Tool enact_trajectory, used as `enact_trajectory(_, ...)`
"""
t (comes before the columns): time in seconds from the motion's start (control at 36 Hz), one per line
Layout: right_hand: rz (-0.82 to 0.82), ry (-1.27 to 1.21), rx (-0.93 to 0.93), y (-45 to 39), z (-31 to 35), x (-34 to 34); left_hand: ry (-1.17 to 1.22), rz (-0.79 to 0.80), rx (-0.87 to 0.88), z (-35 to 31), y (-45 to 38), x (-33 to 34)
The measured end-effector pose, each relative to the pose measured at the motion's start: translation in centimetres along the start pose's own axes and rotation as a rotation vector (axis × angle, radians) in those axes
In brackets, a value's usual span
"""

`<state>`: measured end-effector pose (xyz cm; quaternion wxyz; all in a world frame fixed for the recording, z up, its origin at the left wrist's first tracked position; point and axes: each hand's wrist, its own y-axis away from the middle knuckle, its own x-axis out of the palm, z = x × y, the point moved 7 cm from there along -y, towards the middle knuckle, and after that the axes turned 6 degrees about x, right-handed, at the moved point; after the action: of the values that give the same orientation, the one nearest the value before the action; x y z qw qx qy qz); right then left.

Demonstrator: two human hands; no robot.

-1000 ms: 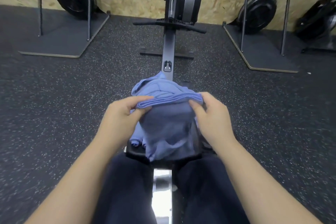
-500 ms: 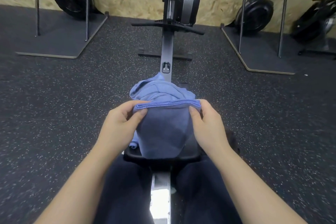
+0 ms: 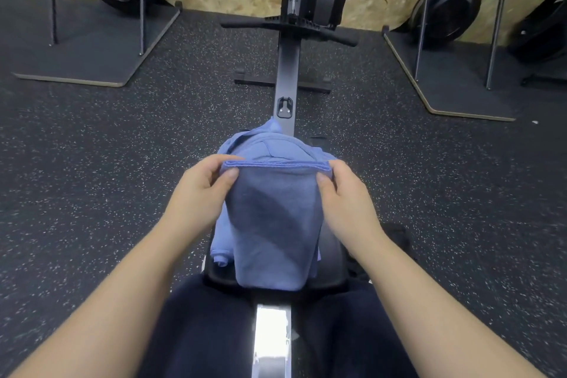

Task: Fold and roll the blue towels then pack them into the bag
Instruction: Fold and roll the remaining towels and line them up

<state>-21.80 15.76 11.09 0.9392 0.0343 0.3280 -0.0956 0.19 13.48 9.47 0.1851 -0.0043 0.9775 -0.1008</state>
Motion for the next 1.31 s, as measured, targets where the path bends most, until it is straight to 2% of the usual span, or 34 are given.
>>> enact_trajectory(0.39, 0.000, -0.003, 0.062, -9.8, -3.1, 3.4, -0.009, 0.008, -0.072, 5.9, -9.1, 3.0)
enact_trajectory(0.61, -0.004, 0.014, 0.139, -15.0, -5.4, 6.5, 0.121, -0.106, -0.233, 10.2, -12.3, 4.9)
enact_trajectory(0.83, 0.032, 0.089, 0.171, -18.8, -8.4, 10.2, 0.036, -0.107, -0.355, 15.3, -14.5, 6.4)
enact_trajectory(1.03, 0.067, 0.080, 0.218, -20.3, -10.6, 11.9, -0.081, -0.119, -0.276, 16.3, -15.6, 7.5)
enact_trajectory(1.17, 0.025, 0.081, 0.188, -21.1, -10.6, 11.9, -0.117, -0.166, -0.228, 16.1, -16.3, 7.7)
enact_trajectory(1.22, 0.046, 0.053, 0.219, -21.0, -10.8, 12.1, -0.129, -0.152, -0.245, 16.5, -16.3, 7.9)
enact_trajectory(1.31, 0.067, 0.126, 0.160, -20.5, -10.7, 12.2, -0.172, -0.109, -0.237, 16.2, -15.6, 8.0)
